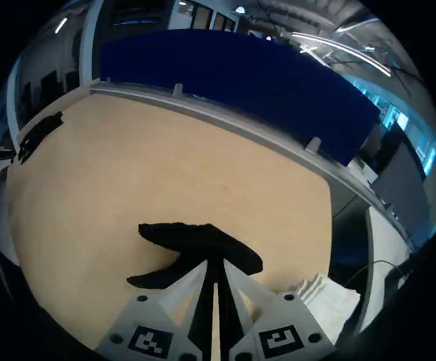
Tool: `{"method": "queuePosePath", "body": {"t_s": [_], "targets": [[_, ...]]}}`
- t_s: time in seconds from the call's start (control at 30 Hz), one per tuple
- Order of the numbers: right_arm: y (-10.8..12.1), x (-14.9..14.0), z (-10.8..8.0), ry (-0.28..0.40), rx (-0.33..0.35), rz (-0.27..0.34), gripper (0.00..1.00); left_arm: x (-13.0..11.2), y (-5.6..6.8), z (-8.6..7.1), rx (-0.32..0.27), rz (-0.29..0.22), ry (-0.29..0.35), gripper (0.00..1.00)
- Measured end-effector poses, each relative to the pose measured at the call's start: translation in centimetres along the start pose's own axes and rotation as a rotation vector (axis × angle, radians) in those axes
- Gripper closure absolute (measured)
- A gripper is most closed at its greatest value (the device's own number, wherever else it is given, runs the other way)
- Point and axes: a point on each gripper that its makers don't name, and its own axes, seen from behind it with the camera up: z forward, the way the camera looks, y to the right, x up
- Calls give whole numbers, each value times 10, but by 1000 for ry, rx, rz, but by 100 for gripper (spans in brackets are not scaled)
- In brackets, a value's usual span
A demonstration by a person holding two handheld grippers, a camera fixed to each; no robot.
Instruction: Fold towel
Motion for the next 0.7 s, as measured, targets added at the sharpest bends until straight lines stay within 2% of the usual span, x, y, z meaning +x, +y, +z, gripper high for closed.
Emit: {"method": "queuePosePath", "body": {"t_s": [0.27, 0.7], "targets": [[4, -46, -4, -52, -22, 23, 97, 0, 6, -1, -8, 12, 1, 11], [3, -116, -7, -136, -74, 131, 97, -3, 8, -7, -8, 25, -1, 11]]}}
